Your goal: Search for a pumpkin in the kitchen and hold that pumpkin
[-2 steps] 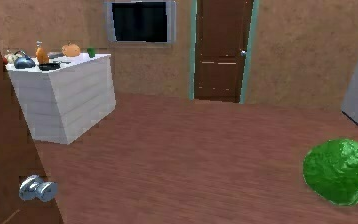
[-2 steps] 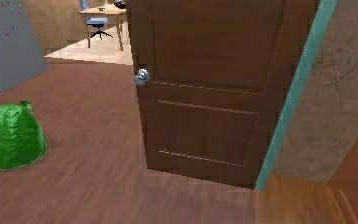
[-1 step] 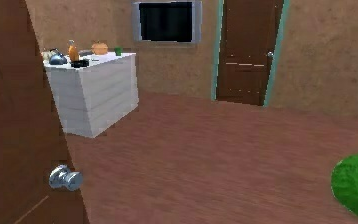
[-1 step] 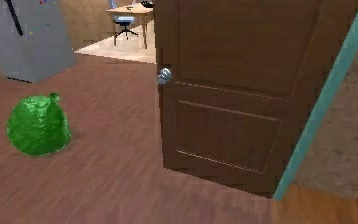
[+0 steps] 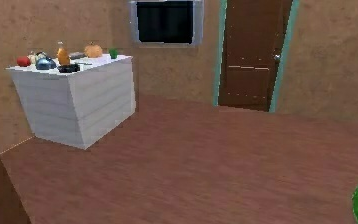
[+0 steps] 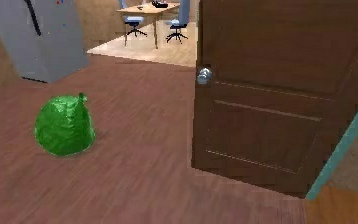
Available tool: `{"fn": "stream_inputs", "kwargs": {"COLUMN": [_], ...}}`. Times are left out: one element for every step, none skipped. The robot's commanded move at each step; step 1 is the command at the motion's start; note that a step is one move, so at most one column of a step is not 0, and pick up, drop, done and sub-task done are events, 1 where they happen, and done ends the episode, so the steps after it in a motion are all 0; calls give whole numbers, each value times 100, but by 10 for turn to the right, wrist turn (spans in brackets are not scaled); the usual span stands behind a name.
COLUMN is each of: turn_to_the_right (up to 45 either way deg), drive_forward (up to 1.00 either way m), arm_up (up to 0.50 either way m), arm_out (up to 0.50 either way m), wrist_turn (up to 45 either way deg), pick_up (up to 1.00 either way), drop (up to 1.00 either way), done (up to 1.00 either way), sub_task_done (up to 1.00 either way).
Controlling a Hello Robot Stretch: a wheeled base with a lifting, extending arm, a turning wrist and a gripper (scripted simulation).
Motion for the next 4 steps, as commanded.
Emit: {"fn": "stream_inputs", "kwargs": {"turn_to_the_right": [0, -450, -90, 0], "drive_forward": [70, 0, 0, 100], "arm_up": [0, 0, 0, 0], "arm_out": [0, 0, 0, 0], "wrist_turn": [0, 0, 0, 0], "pick_up": [0, 0, 0, 0], "drop": [0, 0, 0, 0], "done": [0, 0, 0, 0], "sub_task_done": [0, 0, 0, 0]}}
